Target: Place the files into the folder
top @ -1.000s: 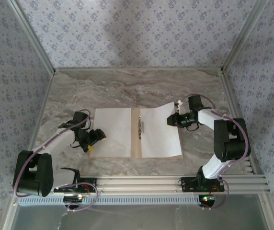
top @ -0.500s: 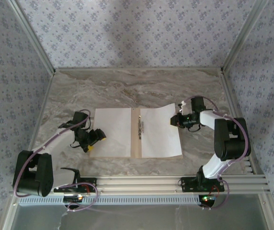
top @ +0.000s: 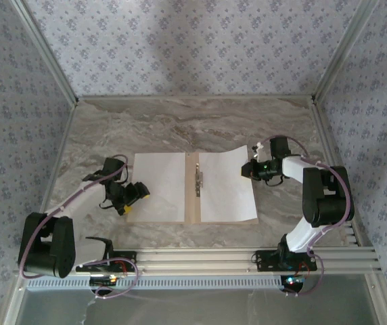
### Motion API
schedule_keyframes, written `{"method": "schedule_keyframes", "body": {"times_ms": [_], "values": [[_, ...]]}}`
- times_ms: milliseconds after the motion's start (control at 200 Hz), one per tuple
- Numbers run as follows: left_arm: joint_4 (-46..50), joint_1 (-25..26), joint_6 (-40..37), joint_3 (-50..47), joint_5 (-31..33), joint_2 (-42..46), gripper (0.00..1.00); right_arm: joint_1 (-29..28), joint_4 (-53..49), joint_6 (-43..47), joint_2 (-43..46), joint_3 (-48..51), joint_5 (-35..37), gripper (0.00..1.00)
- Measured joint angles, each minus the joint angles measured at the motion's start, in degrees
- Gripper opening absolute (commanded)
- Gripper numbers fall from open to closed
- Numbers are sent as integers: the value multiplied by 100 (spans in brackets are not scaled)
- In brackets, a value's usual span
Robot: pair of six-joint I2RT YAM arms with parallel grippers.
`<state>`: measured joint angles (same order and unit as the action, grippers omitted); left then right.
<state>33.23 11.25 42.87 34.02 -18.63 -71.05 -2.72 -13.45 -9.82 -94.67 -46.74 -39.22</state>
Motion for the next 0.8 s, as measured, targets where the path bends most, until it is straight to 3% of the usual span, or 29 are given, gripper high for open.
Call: {"method": "schedule_keyframes", "body": {"times_ms": [565, 800], "values": [[0, 0, 0, 0, -2, 0, 79, -81, 42, -24, -26, 11, -26, 12], [2, 0, 0, 0, -2, 0, 80, -94, 31, -28, -70, 11, -22, 26]]}}
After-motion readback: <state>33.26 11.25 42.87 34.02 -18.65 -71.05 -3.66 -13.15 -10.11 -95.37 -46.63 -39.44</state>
